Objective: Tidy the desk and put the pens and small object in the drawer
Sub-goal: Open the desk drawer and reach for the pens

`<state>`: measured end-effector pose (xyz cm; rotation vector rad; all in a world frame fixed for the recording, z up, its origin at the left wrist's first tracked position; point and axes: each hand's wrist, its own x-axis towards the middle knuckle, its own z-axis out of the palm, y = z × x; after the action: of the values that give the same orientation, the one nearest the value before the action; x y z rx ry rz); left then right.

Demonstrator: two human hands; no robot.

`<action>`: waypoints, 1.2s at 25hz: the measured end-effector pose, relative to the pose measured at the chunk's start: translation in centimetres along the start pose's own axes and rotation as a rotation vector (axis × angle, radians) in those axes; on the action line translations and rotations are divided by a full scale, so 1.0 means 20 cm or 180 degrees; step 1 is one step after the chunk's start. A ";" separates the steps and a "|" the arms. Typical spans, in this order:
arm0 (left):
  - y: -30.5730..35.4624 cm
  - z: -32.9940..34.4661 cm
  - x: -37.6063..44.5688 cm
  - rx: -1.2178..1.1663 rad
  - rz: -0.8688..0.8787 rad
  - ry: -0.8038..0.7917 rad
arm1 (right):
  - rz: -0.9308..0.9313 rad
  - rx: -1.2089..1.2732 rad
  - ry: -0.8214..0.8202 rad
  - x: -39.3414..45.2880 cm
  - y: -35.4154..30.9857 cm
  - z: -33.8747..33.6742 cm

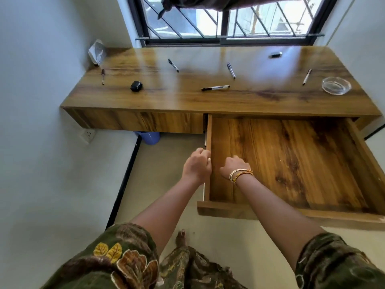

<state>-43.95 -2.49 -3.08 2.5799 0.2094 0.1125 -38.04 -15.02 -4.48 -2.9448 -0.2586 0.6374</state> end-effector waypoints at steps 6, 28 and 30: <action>-0.44 -0.34 0.50 -0.0114 -0.0370 0.0565 | 0.0022 0.0304 0.0865 0.38 -0.40 -0.15; -0.71 -0.45 1.96 0.0216 0.0511 -0.0216 | 0.0481 0.0644 0.2098 1.58 -0.73 -0.74; -0.64 -0.38 2.15 0.0218 0.0504 -0.0365 | 0.0580 0.0779 0.2193 1.78 -0.65 -0.84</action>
<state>-4.14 19.45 -1.77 2.6590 -0.0342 0.0152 -0.97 3.21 -1.45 -2.7549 0.1470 -0.3275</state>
